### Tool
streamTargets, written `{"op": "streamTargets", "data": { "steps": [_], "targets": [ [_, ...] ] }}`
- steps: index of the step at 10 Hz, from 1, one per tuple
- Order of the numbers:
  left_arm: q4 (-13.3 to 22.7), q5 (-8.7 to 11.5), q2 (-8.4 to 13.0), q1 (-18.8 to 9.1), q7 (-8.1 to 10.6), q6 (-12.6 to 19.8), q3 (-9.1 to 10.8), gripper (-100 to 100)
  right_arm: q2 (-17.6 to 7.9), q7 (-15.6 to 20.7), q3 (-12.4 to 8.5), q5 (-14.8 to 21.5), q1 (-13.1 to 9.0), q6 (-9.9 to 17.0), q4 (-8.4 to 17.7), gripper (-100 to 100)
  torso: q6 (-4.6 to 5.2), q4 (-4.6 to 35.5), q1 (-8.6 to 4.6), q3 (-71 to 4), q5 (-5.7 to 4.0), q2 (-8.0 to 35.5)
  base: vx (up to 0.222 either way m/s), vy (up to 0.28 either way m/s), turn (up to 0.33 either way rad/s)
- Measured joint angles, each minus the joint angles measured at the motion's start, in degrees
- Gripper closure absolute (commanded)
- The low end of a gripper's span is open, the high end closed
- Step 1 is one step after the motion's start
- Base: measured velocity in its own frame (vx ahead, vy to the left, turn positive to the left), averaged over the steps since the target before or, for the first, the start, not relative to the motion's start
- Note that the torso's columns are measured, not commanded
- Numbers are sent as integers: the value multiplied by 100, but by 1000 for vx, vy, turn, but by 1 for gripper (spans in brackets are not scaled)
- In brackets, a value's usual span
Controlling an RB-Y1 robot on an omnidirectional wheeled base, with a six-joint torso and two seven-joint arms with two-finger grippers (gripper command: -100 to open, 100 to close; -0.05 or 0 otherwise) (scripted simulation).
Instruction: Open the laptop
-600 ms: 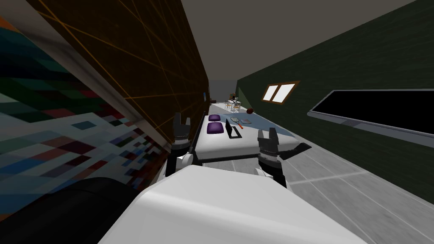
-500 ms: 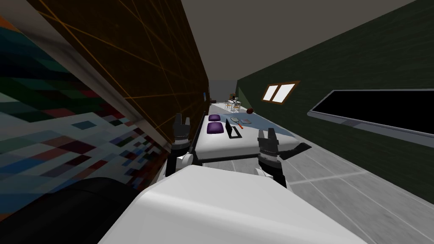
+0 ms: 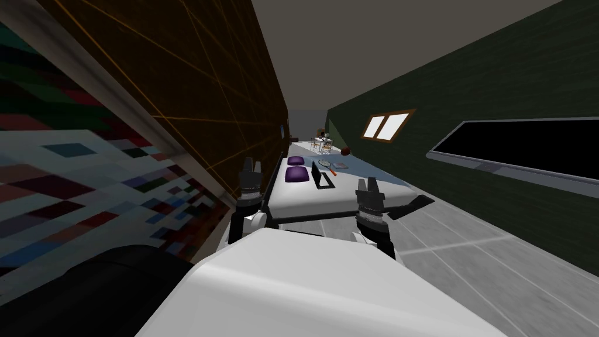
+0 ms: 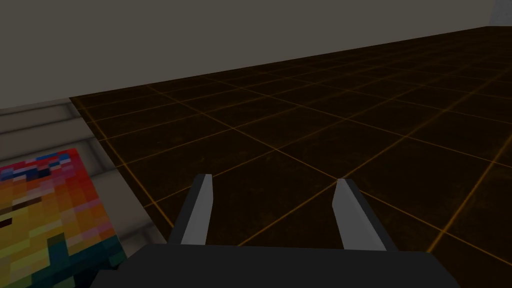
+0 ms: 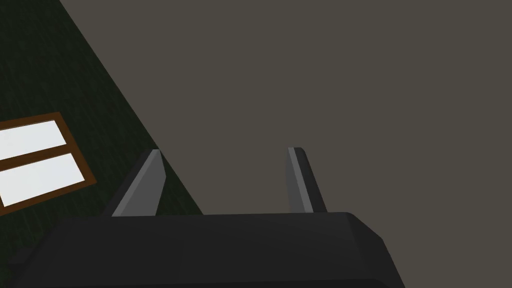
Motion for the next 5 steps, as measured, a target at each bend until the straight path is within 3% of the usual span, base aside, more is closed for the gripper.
{"op": "streamTargets", "data": {
  "steps": [3,4,5],
  "targets": [
    [0,0,0,0,0,0,0,0,0,0,0,0,0,0,0,0,0,1269,0,-2537,0,1270,0,0,0],
    [0,0,0,0,0,0,0,0,0,0,0,0,0,0,0,-100,0,1692,0,-3383,0,1693,5,5,51],
    [2,0,0,0,0,0,0,0,-117,17,-22,52,-45,55,26,-100,-1,1881,1,-3778,0,1885,0,12,82]
  ]
}}
